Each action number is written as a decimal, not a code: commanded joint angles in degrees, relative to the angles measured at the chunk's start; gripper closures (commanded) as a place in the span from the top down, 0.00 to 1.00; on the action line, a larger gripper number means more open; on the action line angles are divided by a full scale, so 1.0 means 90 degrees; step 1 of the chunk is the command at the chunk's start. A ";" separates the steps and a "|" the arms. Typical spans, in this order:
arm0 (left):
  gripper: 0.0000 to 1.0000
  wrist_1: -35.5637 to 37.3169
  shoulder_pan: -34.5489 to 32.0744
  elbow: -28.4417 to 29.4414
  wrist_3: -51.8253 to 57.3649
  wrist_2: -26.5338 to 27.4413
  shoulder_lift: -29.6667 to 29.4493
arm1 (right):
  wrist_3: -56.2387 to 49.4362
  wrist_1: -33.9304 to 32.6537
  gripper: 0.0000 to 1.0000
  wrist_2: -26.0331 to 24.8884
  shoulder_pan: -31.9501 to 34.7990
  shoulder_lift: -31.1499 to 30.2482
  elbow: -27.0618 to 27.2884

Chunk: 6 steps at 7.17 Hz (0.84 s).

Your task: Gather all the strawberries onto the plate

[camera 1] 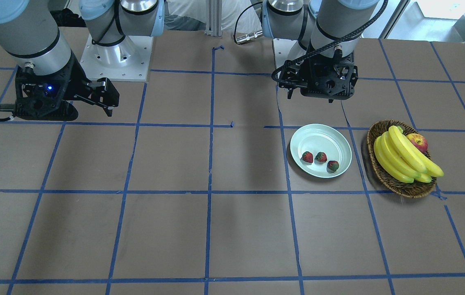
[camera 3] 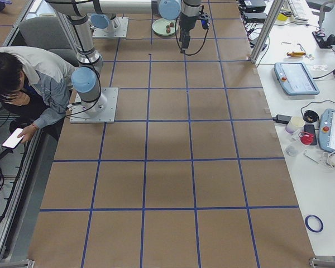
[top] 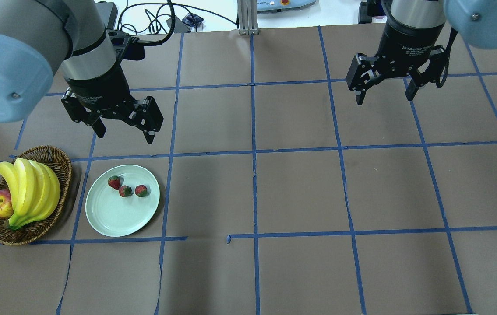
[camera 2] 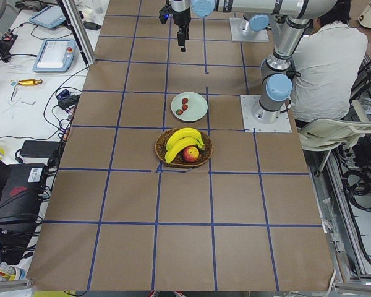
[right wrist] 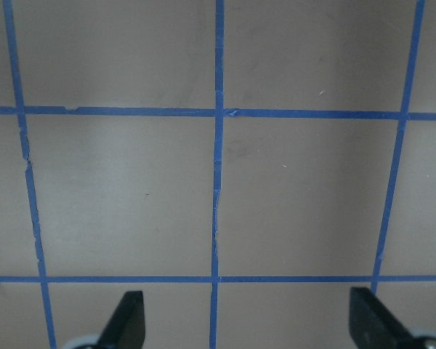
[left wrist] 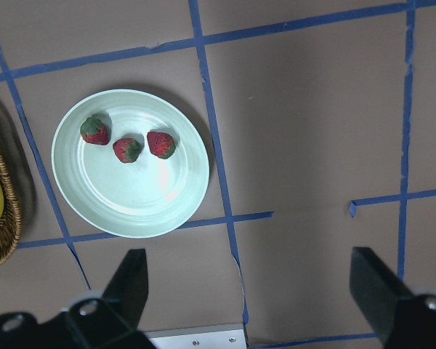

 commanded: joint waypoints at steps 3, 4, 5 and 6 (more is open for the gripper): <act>1.00 0.0349 0.0082 0.0002 -0.0270 -0.0282 0.0010 | 0.0018 -0.0040 1.00 0.0078 0.0017 -0.0106 0.0032; 1.00 0.0468 0.0063 -0.0056 -0.0280 -0.0479 0.0010 | 0.0018 -0.0030 1.00 0.0079 0.0056 -0.0125 0.0022; 1.00 0.0470 0.0063 -0.0076 -0.0280 -0.0462 0.0001 | 0.0018 -0.0020 1.00 0.0069 0.0066 -0.0125 0.0032; 1.00 0.0479 0.0063 -0.0086 -0.0280 -0.0452 -0.0028 | 0.0018 -0.0020 1.00 0.0069 0.0076 -0.0145 0.0032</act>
